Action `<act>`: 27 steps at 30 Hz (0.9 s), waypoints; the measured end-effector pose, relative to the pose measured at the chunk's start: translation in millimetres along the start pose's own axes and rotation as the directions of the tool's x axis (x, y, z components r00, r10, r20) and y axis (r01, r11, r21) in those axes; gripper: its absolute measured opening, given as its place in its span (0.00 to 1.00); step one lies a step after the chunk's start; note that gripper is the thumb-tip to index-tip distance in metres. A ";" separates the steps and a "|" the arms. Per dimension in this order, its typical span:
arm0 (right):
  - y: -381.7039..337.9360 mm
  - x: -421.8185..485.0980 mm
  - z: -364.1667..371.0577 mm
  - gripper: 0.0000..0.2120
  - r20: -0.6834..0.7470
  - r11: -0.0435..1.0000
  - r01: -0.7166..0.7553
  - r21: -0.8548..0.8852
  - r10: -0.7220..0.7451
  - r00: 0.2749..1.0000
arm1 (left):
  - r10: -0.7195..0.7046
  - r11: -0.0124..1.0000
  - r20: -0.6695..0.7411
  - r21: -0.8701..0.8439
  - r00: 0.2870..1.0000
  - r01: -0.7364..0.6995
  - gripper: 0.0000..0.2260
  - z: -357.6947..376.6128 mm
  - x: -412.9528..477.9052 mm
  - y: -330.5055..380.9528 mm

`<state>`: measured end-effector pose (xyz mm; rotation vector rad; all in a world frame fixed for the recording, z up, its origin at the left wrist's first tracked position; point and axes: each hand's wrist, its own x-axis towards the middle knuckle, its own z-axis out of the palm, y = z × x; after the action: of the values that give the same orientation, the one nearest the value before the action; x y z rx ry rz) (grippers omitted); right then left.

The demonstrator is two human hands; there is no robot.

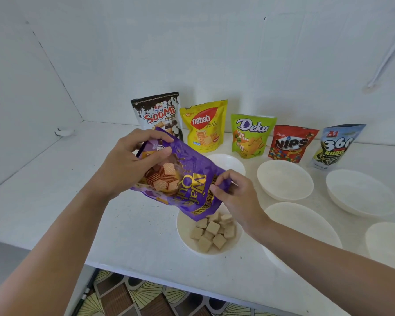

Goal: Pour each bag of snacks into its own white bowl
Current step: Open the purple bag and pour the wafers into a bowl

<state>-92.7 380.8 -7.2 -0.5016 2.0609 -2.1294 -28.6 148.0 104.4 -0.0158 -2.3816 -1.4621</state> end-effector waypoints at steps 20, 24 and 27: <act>6.7 -10.9 -0.4 0.10 0.097 0.983 -0.179 -0.048 0.183 0.978 | 0.014 0.983 0.118 0.180 0.993 -0.035 0.10 3.0 -6.0 -0.7; 3.2 -8.7 -2.8 0.09 0.079 0.982 -0.186 -0.039 0.188 0.979 | -0.027 0.990 0.121 0.141 0.992 0.010 0.10 4.3 -7.1 0.1; -10.2 -4.6 -3.9 0.09 0.047 0.995 -0.091 0.039 0.089 0.995 | -0.011 0.999 0.025 0.039 1.000 0.010 0.07 0.6 -5.2 8.3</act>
<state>-88.4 386.5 2.2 -0.4390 1.9722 -2.0858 -22.3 153.3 109.8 -0.0126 -2.4338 -1.4281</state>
